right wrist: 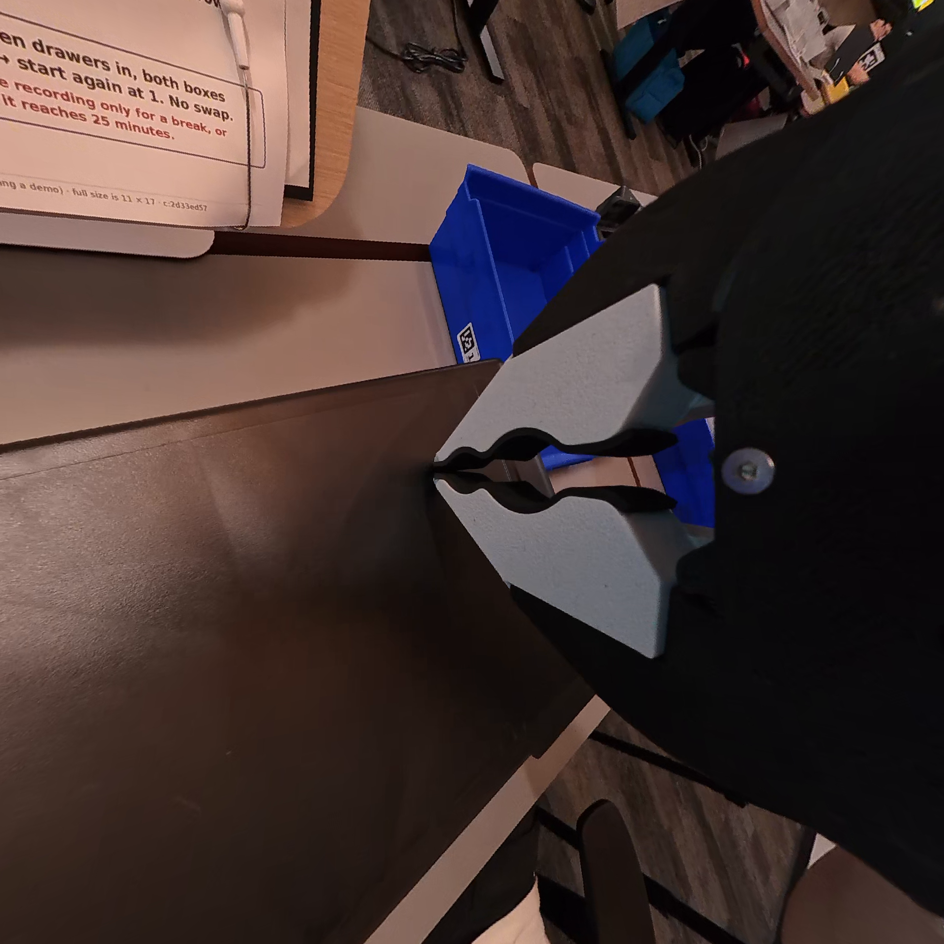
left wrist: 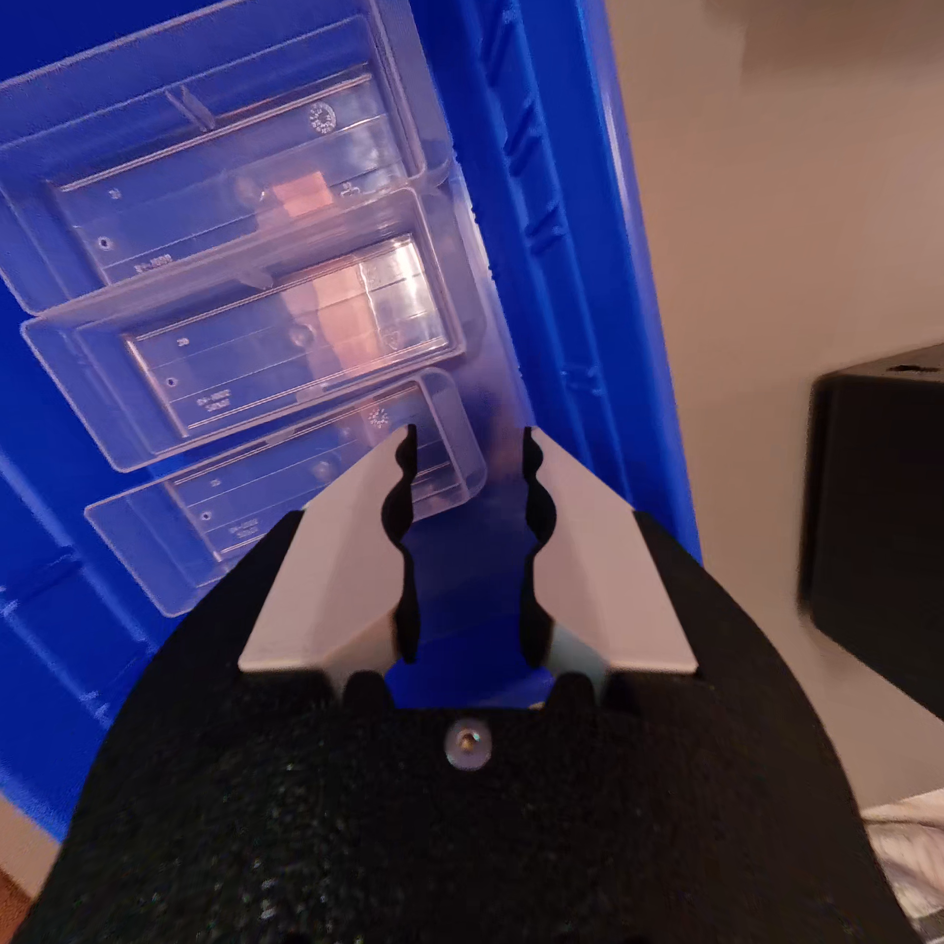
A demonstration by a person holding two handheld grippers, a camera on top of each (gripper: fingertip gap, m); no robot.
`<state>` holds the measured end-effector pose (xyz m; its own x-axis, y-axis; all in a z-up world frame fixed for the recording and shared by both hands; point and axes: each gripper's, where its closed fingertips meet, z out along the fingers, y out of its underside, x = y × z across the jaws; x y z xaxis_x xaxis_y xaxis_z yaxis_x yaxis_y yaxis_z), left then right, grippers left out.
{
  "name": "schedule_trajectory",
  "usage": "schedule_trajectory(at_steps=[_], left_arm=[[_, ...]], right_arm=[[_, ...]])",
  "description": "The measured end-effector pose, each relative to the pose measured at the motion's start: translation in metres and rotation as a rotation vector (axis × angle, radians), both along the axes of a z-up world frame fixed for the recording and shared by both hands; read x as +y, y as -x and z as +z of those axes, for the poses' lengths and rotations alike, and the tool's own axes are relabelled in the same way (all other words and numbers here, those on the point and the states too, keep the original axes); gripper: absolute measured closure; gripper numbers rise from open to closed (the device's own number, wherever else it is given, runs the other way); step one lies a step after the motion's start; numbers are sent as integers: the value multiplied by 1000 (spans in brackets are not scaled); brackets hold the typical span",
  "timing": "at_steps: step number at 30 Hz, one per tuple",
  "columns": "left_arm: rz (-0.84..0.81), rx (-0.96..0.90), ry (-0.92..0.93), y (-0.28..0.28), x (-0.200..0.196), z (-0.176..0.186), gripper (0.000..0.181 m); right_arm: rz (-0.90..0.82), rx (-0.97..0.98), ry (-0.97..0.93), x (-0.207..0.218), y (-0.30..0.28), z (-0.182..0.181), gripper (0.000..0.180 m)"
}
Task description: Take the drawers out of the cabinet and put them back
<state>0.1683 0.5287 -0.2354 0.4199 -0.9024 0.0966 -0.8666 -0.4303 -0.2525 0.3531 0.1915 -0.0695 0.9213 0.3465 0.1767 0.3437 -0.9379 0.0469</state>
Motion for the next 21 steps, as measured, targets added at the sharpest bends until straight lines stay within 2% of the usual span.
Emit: schedule_trajectory(at_steps=[1,5,10,16,17,21], left_arm=[[13,-4,9,-2,0,-1,138],[67,54,16,1,3,-19,134],[108,115,-36,6,8,-38,147],[37,142,-121,9,7,-43,159],[23,144,-133,9,6,-42,166],[-82,212,-141,23,-3,-37,168]], right_arm=[[-2,1,1,0,0,0,180],[-1,-17,13,0,0,0,180],[5,-40,45,0,0,0,180],[0,-41,47,0,0,0,180],[-3,-40,47,0,0,0,180],[1,-57,41,0,0,0,180]])
